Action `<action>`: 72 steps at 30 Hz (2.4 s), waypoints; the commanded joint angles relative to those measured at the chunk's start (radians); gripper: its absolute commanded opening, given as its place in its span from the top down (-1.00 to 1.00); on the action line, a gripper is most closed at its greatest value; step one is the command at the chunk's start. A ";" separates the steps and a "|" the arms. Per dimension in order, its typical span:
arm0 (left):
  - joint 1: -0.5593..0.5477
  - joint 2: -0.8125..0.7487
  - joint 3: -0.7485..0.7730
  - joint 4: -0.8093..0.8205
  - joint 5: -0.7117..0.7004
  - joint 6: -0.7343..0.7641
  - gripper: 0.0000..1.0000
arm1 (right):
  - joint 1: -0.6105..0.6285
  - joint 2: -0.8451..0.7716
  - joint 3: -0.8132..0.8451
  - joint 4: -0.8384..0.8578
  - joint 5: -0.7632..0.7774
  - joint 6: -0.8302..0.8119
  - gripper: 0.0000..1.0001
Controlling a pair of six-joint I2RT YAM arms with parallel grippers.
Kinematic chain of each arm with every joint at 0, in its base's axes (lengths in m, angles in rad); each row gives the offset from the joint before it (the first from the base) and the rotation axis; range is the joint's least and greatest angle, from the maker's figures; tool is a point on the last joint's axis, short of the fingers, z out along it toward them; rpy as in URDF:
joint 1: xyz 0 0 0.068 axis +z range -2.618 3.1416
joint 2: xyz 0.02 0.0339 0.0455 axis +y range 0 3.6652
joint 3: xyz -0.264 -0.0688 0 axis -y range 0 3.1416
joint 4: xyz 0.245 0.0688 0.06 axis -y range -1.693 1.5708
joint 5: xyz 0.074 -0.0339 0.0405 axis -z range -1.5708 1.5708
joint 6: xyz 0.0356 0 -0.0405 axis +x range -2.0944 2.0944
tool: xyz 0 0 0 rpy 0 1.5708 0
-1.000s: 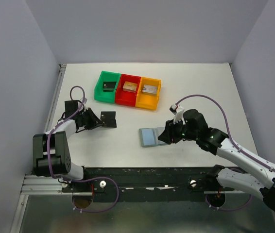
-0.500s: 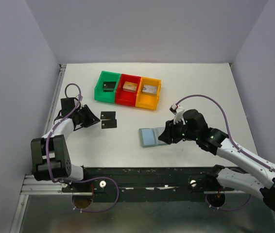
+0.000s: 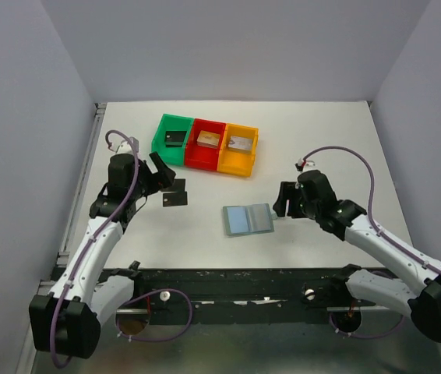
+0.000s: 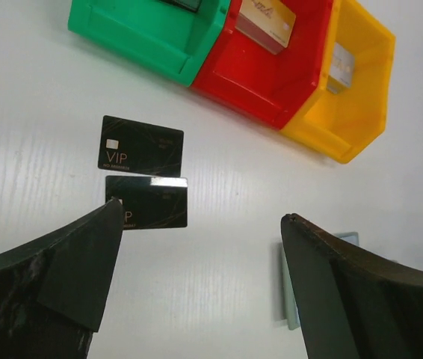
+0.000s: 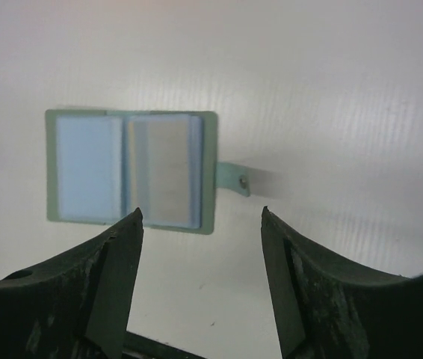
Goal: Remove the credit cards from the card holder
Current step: Place the credit card at the center of the board, then remove the credit card from the card holder.
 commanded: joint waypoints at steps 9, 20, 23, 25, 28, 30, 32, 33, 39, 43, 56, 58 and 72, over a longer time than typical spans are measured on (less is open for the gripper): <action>-0.037 -0.115 -0.128 0.042 -0.010 -0.405 -0.98 | -0.124 0.168 -0.005 0.030 -0.001 0.038 -0.52; -0.065 -0.005 -0.022 -0.135 -0.005 -0.405 -0.98 | -0.145 0.371 0.061 0.074 -0.090 0.031 -0.27; -0.065 -0.019 -0.023 -0.147 0.005 -0.365 -0.98 | -0.148 0.400 0.062 0.099 -0.128 0.029 -0.13; -0.067 -0.051 -0.055 -0.080 0.066 -0.294 -0.98 | -0.150 0.414 0.067 0.110 -0.143 0.031 0.00; -0.065 -0.172 -0.202 0.117 0.124 -0.328 -0.98 | -0.150 0.440 0.074 0.119 -0.163 0.031 0.24; -0.073 -0.220 -0.253 0.221 0.164 -0.325 -0.98 | -0.152 0.444 0.073 0.120 -0.171 0.026 0.43; -0.094 -0.188 -0.222 0.203 0.189 -0.281 -0.92 | -0.150 0.434 0.067 0.122 -0.177 0.017 0.64; -0.117 -0.159 -0.194 0.183 0.203 -0.260 -0.88 | -0.150 0.420 0.061 0.123 -0.179 0.014 0.76; -0.354 -0.007 -0.116 0.220 0.168 -0.180 -0.69 | -0.150 0.311 0.012 0.149 -0.272 -0.052 0.99; -0.497 0.146 -0.034 0.218 0.134 -0.138 -0.56 | -0.150 0.230 -0.013 0.156 -0.352 -0.084 0.99; -0.666 0.527 0.191 0.210 0.137 -0.057 -0.41 | -0.150 0.115 -0.035 0.131 -0.452 -0.101 0.99; -0.671 0.565 0.207 0.207 0.131 -0.054 -0.39 | -0.150 0.118 -0.033 0.131 -0.453 -0.104 0.99; -0.688 0.696 0.283 0.198 0.141 -0.025 -0.41 | -0.150 0.110 -0.028 0.156 -0.487 -0.104 0.99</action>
